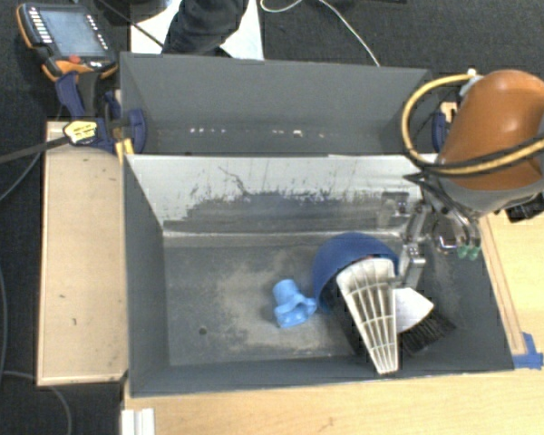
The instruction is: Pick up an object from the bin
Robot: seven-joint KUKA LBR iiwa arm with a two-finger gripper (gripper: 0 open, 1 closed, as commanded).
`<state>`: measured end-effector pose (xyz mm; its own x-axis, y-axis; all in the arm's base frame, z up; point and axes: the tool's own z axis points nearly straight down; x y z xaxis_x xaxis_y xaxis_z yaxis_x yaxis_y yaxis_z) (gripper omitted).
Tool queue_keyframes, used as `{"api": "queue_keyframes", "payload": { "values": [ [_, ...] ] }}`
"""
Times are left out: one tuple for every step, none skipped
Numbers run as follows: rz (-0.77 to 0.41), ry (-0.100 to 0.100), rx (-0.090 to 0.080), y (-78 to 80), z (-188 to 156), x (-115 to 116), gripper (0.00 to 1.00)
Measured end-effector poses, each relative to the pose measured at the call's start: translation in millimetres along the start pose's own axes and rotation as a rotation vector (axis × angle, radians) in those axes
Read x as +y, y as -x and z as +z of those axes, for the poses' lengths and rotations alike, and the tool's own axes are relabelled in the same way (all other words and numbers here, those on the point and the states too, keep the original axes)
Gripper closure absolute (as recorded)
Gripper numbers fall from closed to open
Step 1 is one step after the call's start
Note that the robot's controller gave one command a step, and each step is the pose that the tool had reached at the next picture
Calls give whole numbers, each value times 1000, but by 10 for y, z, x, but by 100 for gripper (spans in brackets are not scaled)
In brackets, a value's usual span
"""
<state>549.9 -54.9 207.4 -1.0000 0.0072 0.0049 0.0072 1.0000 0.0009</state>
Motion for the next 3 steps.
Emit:
{"api": "queue_keyframes", "payload": {
  "values": [
    [-2, -1, -9, 16, -47, 2, 0],
    [-152, -2, -22, -28, 453, 104, 0],
    [-401, -10, -52, -20, 527, 123, 0]
  ]
}}
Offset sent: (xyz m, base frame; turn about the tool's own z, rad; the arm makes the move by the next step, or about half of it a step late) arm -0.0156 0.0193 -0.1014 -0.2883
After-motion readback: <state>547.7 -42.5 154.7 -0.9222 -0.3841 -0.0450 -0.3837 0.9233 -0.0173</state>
